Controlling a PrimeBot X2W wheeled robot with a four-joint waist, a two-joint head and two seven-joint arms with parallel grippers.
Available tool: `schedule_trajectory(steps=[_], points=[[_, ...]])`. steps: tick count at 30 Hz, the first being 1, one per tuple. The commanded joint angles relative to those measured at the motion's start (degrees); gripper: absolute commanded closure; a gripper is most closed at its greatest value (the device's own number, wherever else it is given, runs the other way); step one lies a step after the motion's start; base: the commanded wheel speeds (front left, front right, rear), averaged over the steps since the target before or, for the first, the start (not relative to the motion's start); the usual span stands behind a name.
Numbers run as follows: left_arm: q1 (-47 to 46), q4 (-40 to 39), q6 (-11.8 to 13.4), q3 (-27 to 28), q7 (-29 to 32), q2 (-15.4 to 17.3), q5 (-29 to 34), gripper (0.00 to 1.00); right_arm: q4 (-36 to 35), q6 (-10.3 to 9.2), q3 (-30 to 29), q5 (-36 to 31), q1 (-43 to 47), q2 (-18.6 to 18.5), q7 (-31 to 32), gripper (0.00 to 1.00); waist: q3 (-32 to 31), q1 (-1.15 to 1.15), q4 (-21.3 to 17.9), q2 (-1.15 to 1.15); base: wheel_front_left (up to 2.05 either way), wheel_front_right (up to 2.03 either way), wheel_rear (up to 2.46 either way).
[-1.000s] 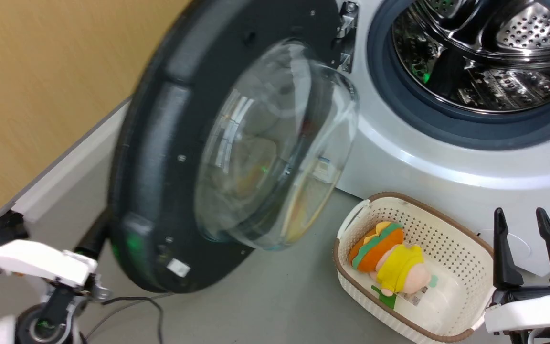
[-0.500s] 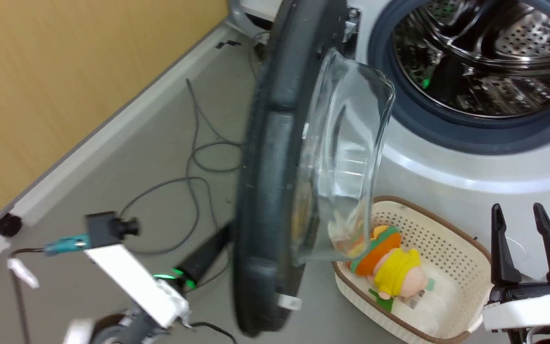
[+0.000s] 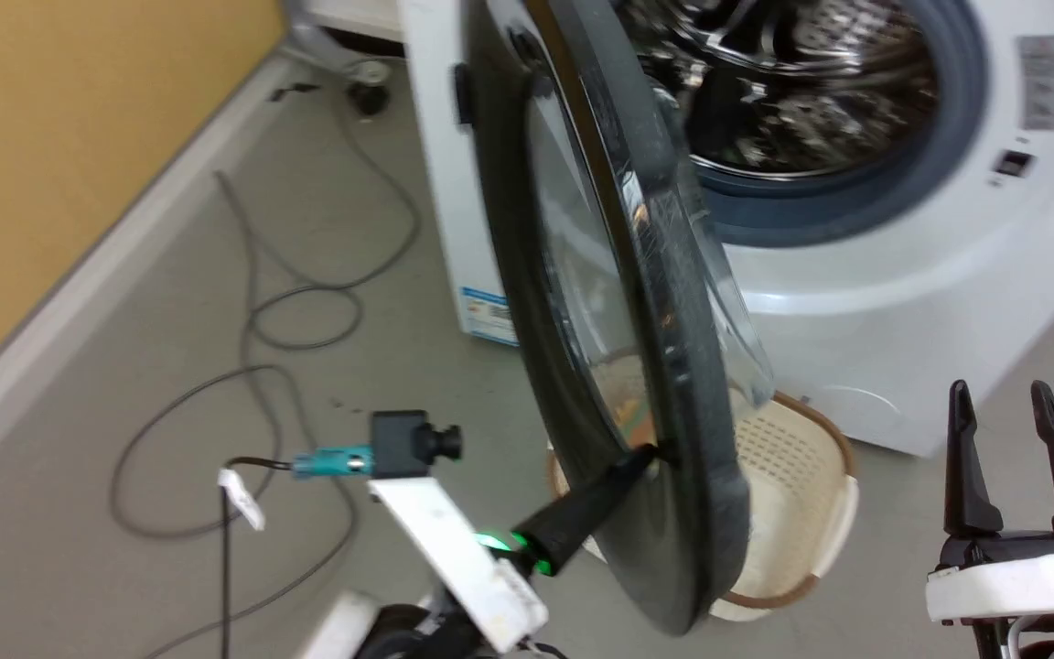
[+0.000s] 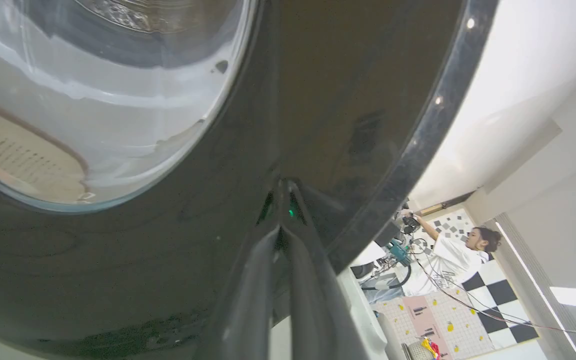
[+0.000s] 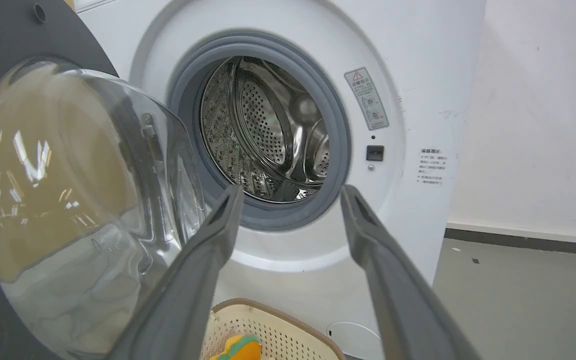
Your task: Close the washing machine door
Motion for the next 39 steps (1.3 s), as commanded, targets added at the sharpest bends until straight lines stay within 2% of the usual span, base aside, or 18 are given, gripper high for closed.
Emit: schedule_trajectory(steps=[1, 11, 18, 22, 24, 25, 27, 30, 35, 39], points=[[-1.31, 0.97, -0.25, -1.39, -1.23, -0.24, 0.03, 1.00, 0.11, 0.05, 0.06, 0.15, -0.73, 0.10, -0.26, 0.00, 0.45, 0.00, -2.72, 0.00, 0.00, 0.00, 0.00], [-5.19, 9.46, -0.25, -10.47, -9.64, -0.63, -2.67, 1.00, 0.22, 0.05, 0.19, 0.43, -1.32, 0.10, -0.26, 0.00, 1.44, 0.00, -10.03, 0.00, 0.00, 0.00, 0.00], [-6.79, 12.02, -0.25, -13.09, -14.60, 1.60, -4.12, 1.00, 0.31, 0.05, -0.24, 0.62, -0.85, 0.10, -0.26, 0.00, 1.24, 0.00, -11.16, 0.00, 0.00, 0.00, 0.00], [-7.68, 11.89, -0.25, -13.66, -19.99, 4.30, -1.77, 1.00, 0.18, 0.05, -0.06, 1.55, -0.71, 0.10, -0.26, 0.00, 0.21, 0.00, -11.11, 0.00, 0.00, 0.00, 0.00], [-8.55, 12.89, -0.25, -13.43, -25.62, 6.50, 2.60, 1.00, -0.20, 0.05, -0.08, 2.16, -0.75, 0.10, -0.26, 0.00, -0.43, 0.00, -10.92, 0.00, 0.00, 0.00, 0.00], [-8.95, 14.70, -0.25, -12.76, -29.53, 7.39, 5.38, 1.00, -0.45, 0.05, -0.10, 2.41, -0.75, 0.10, -0.26, 0.00, -0.72, 0.00, -10.79, 0.00, 0.00, 0.00, 0.00], [-10.18, 19.18, 0.13, -11.50, -33.66, 8.82, 11.91, 1.00, -1.09, 0.05, -0.70, 2.34, -0.86, 0.10, -0.26, 0.00, -1.36, 0.00, -10.39, 0.00, 0.00, 0.00, 0.00], [-11.60, 22.80, 4.43, -6.07, -34.96, 8.36, 21.78, 1.00, -2.09, 0.05, -1.87, 1.87, -1.26, 0.10, -0.26, 0.00, -2.06, 0.00, -9.72, 0.00, 0.00, 0.00, 0.00], [-9.41, 18.21, 12.54, 5.57, -35.03, 7.33, 42.86, 1.00, -3.77, 0.05, -3.18, 1.05, -2.55, 0.10, -0.26, 0.00, -2.66, 0.00, -8.96, 0.00, 0.00, 0.00, 0.00], [-5.46, 14.28, 17.03, 12.99, -35.04, 5.92, 52.92, 1.00, -5.80, 0.05, -3.50, 0.31, -4.07, 0.10, -0.26, 0.00, -2.69, 0.00, -8.38, 0.00, 0.00, 0.00, 0.00]])
